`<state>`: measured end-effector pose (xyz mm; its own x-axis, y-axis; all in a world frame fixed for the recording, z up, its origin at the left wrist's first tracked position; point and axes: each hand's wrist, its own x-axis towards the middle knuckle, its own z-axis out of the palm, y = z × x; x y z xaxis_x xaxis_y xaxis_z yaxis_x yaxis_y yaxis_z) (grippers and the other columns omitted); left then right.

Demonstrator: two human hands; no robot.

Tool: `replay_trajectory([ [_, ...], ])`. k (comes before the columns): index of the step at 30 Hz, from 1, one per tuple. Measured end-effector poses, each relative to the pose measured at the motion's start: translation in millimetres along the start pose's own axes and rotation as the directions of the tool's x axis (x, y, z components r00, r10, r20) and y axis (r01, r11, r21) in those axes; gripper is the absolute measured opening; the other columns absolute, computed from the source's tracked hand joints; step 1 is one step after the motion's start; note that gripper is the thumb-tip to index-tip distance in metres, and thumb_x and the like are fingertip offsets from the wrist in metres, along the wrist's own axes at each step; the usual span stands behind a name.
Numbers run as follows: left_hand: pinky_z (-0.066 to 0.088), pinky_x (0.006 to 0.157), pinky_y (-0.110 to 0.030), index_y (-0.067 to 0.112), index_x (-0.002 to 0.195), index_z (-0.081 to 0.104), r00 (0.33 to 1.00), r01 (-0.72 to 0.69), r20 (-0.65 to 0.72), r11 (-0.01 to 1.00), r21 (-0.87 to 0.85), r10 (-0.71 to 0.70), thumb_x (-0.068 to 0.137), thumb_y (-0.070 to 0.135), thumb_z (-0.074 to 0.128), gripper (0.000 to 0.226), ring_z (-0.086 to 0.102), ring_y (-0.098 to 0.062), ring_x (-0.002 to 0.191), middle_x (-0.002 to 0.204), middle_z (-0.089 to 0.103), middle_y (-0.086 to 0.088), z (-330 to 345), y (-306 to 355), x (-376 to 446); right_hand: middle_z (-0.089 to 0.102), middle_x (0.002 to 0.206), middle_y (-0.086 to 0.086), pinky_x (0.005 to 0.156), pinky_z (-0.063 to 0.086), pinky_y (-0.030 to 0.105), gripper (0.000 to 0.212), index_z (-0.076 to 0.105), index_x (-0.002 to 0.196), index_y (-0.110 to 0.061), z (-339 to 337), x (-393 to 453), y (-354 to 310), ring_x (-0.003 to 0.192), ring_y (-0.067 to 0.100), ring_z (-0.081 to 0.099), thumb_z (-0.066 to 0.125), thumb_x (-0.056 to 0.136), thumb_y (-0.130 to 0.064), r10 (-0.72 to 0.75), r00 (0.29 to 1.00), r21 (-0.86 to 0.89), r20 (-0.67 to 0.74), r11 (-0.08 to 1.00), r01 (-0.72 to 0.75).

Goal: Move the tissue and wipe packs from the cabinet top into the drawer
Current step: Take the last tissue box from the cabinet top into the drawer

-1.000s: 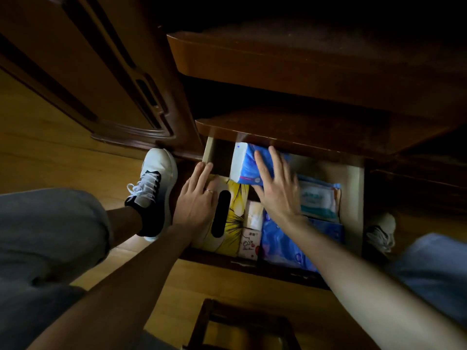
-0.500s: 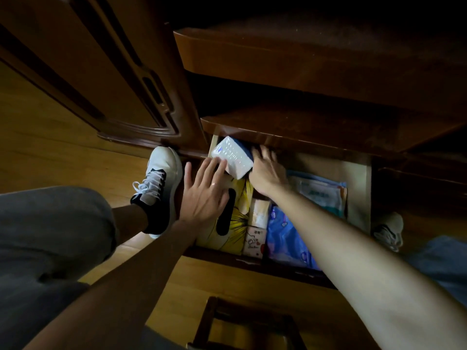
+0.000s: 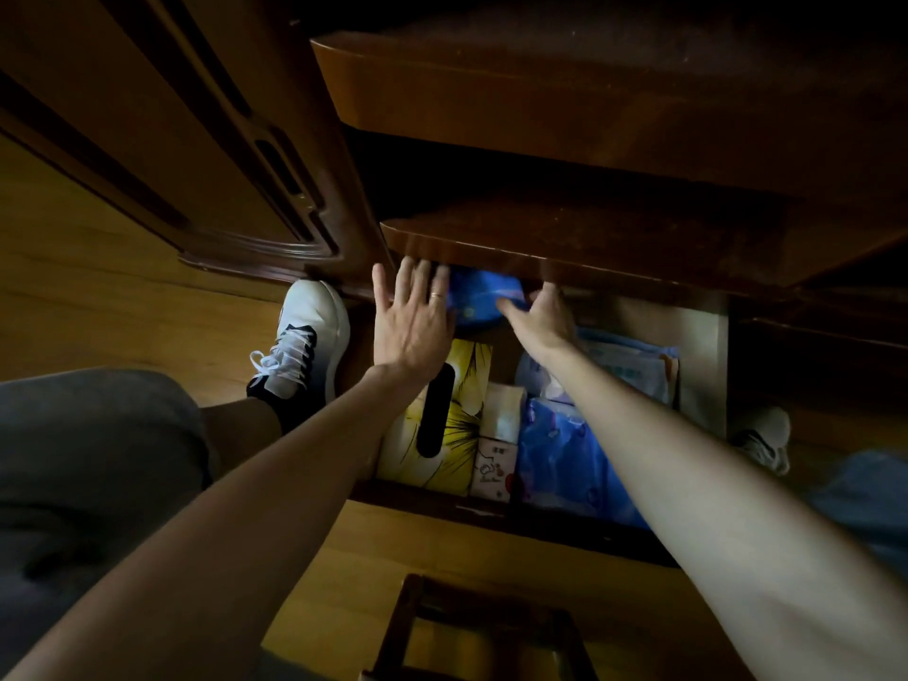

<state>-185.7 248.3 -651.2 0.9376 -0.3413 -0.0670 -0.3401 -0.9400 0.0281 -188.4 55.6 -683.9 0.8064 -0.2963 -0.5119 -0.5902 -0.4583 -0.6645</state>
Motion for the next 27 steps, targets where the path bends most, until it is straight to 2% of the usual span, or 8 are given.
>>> replay_trajectory([
  [5, 0.009, 0.121, -0.061, 0.031, 0.148, 0.046, 0.989, -0.112, 0.096, 0.994, 0.001, 0.112, 0.103, 0.048, 0.025, 0.053, -0.013, -0.029, 0.155, 0.167, 0.021, -0.004, 13, -18, -6, 0.047, 0.152, 0.007, 0.089, 0.041, 0.037, 0.069, 0.031, 0.154, -0.026, 11, 3, -7, 0.124, 0.032, 0.054, 0.054, 0.092, -0.046, -0.022, 0.998, -0.091, 0.060, 0.996, 0.027],
  [8, 0.016, 0.121, -0.058, 0.021, 0.129, 0.067, 0.989, -0.145, -0.025, 0.988, -0.045, 0.144, 0.101, 0.042, 0.040, 0.044, 0.003, -0.029, 0.156, 0.153, 0.049, -0.002, 16, -21, -9, 0.049, 0.152, 0.005, 0.067, 0.055, 0.039, 0.070, 0.019, 0.155, -0.045, 13, -6, 3, 0.084, 0.025, 0.069, 0.049, 0.092, -0.044, -0.004, 0.992, -0.154, 0.125, 0.988, 0.024],
  [10, 0.020, 0.120, -0.058, 0.014, 0.119, 0.073, 0.976, -0.203, -0.088, 0.979, -0.024, 0.200, 0.098, 0.039, 0.049, 0.041, 0.012, -0.032, 0.155, 0.142, 0.060, -0.003, 21, -26, -12, 0.046, 0.156, 0.002, 0.059, 0.052, 0.032, 0.069, 0.015, 0.153, -0.051, 14, -9, 8, 0.067, 0.015, 0.064, 0.048, 0.094, -0.043, -0.022, 0.989, -0.171, 0.147, 0.984, 0.047],
  [17, 0.010, 0.122, -0.057, 0.011, 0.117, 0.073, 0.974, -0.227, 0.022, 0.971, 0.069, 0.226, 0.102, 0.041, 0.034, 0.052, 0.010, -0.028, 0.155, 0.133, 0.067, -0.002, 10, -27, -26, 0.024, 0.167, 0.007, 0.049, 0.042, 0.023, 0.081, -0.012, 0.157, -0.048, 4, -13, 1, 0.055, 0.007, 0.053, 0.047, 0.102, -0.039, -0.023, 0.963, -0.195, 0.268, 0.978, 0.077],
  [19, 0.010, 0.121, -0.057, 0.012, 0.129, 0.065, 0.972, -0.228, 0.068, 0.971, 0.071, 0.224, 0.103, 0.040, 0.032, 0.051, 0.003, -0.027, 0.156, 0.138, 0.063, -0.003, 3, -26, -32, 0.043, 0.157, 0.012, 0.049, 0.045, 0.027, 0.082, -0.014, 0.158, -0.040, -6, -26, 2, 0.058, 0.013, 0.054, 0.047, 0.104, -0.037, -0.016, 0.971, -0.229, 0.238, 0.971, 0.072],
  [21, 0.010, 0.121, -0.057, 0.013, 0.147, 0.047, 0.970, -0.222, 0.103, 0.975, 0.013, 0.219, 0.102, 0.042, 0.033, 0.055, 0.002, -0.028, 0.156, 0.147, 0.055, -0.005, -5, -26, -39, 0.061, 0.138, 0.009, 0.059, 0.054, 0.033, 0.076, 0.000, 0.161, -0.032, -22, -46, 6, 0.066, 0.019, 0.061, 0.048, 0.103, -0.031, -0.065, 0.981, -0.306, 0.184, 0.944, 0.120],
  [24, 0.009, 0.123, -0.052, 0.018, 0.156, 0.029, 0.953, -0.261, 0.142, 0.963, -0.069, 0.268, 0.098, 0.055, 0.038, 0.070, 0.009, -0.026, 0.155, 0.158, 0.039, -0.004, -16, -23, -56, 0.062, 0.136, -0.001, 0.081, 0.055, 0.039, 0.053, 0.038, 0.151, -0.030, -55, -87, 25, 0.102, 0.019, 0.066, 0.051, 0.101, -0.037, -0.274, 0.942, -0.430, 0.192, 0.840, 0.331],
  [27, 0.002, 0.125, -0.048, 0.023, 0.160, 0.016, 0.822, -0.464, 0.325, 0.881, -0.096, 0.468, 0.078, 0.090, 0.029, 0.107, -0.002, -0.021, 0.155, 0.168, 0.011, -0.004, -27, -12, -80, 0.064, 0.121, -0.006, 0.077, 0.048, 0.033, 0.040, 0.054, 0.129, -0.032, -85, -139, 56, 0.104, 0.015, 0.062, 0.049, 0.098, -0.057, -0.430, 0.835, -0.532, 0.343, 0.644, 0.550],
])
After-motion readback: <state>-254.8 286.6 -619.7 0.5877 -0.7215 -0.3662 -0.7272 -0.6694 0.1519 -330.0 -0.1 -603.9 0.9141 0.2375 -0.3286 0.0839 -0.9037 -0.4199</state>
